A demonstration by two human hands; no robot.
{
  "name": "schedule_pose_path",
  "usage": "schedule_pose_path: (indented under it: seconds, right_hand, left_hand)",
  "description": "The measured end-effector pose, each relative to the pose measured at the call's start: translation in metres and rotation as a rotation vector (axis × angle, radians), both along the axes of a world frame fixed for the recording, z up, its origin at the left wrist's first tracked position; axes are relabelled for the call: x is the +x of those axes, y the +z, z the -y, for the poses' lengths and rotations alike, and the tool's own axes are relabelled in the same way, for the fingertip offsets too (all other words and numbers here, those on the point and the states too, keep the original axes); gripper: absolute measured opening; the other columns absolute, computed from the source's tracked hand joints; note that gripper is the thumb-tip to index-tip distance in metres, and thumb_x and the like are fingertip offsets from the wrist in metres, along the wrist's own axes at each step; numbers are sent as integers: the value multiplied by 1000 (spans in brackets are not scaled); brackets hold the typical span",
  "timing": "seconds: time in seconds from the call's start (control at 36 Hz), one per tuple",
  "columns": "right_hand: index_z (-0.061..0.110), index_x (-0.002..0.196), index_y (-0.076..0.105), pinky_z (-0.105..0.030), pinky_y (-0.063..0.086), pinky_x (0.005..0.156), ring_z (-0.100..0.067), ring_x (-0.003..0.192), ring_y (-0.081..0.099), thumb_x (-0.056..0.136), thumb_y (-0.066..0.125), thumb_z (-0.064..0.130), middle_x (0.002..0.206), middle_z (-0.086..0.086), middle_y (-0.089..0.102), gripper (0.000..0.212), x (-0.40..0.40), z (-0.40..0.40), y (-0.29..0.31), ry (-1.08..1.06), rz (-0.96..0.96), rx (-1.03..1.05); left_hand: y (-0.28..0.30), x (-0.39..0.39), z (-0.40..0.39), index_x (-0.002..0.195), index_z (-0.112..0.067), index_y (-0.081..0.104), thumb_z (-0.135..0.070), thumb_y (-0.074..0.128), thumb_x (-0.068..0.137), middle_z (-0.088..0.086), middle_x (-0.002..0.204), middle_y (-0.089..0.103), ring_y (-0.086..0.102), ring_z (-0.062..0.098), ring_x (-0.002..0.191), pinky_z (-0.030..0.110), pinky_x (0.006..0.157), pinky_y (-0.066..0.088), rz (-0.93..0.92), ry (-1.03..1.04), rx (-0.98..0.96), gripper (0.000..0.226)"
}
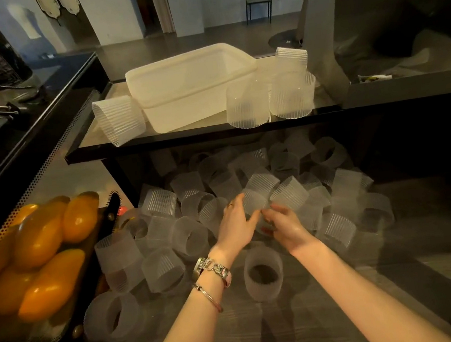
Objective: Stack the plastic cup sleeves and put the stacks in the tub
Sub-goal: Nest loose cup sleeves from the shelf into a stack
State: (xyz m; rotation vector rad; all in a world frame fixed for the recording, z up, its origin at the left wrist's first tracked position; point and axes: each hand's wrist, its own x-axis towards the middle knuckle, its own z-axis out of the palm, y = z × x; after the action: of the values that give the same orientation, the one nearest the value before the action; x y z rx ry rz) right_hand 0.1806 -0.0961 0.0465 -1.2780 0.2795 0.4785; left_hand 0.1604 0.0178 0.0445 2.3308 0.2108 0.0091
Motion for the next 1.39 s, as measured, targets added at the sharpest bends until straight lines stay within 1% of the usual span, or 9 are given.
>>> schedule_pose_path:
  seconds: [0.11, 0.17, 0.28, 0.44, 0.69, 0.81, 1.03, 1.28, 1.39]
  right_hand:
    - [1, 132, 40, -44, 41, 99, -27, 99, 58, 92, 50, 1, 112, -18, 59, 42, -2, 4, 0, 15, -24, 33]
    - [-1, 138, 34, -41, 43, 94, -29, 107, 55, 92, 50, 1, 121, -20, 54, 49, -1, 5, -2, 17, -49, 40]
    - [1, 124, 49, -25, 48, 73, -14, 82, 59, 92, 51, 2, 98, -8, 59, 33, -3, 8, -2, 93, -38, 15]
    - [6, 135, 44, -37, 42, 101, -23, 123, 48, 86, 62, 8, 136, -11, 49, 52, -6, 17, 0, 106, 38, -78]
    - [9, 124, 52, -29, 50, 87, -23, 111, 57, 81, 66, 3, 123, -8, 59, 46, -24, 37, 15, 175, 273, -208]
    - [19, 119, 54, -10, 50, 73, -7, 98, 59, 80, 67, 1, 109, 7, 62, 45, -38, 42, 20, 168, 343, -185]
    - [17, 113, 55, -12, 49, 78, 4, 93, 63, 77, 66, -9, 107, 6, 65, 46, -66, 55, 9, 258, 385, -182]
    - [20, 109, 56, -24, 48, 93, -2, 108, 58, 76, 71, 0, 114, 5, 64, 41, -77, 66, -10, 365, 339, -279]
    - [19, 105, 55, -15, 49, 85, -2, 104, 59, 75, 70, -5, 110, 6, 62, 41, -78, 65, -21, 393, 335, -320]
  left_hand:
    - [-3, -3, -1, 143, -12, 29, -30, 53, 93, 8, 143, 36, 36, 21, 132, 25, 103, 30, 20, 9, -21, 58]
    - [-4, -5, -2, 143, -14, 30, -29, 53, 93, 8, 140, 36, 42, 21, 127, 26, 100, 33, 10, 25, -39, 57]
    - [-6, -9, -5, 145, -13, 26, -29, 58, 90, 6, 137, 35, 44, 21, 122, 28, 99, 36, -16, 71, -59, 66]
    - [-10, -18, -8, 140, -15, 36, -29, 66, 84, 2, 133, 34, 41, 16, 122, 18, 94, 33, -9, 108, -136, 65]
    - [-1, -50, -6, 112, -44, 37, -32, 77, 72, -27, 115, 45, 44, -1, 116, 8, 87, 35, 155, 113, -361, 58]
    - [3, -65, -1, 131, -35, 38, -35, 76, 73, -20, 126, 46, 44, -6, 118, 2, 94, 34, 209, 97, -377, 69]
    - [-7, -98, 8, 131, -15, 46, -20, 80, 71, -1, 127, 53, 49, 8, 119, 27, 103, 40, 143, 97, -400, 70]
    - [-35, -123, 17, 109, -22, 50, -10, 80, 57, -6, 111, 61, 56, -2, 106, 10, 89, 41, 142, 115, -529, 61]
    - [-52, -124, 21, 106, -26, 48, -17, 78, 54, -8, 112, 59, 55, 5, 109, 22, 95, 43, 98, 170, -537, 61]
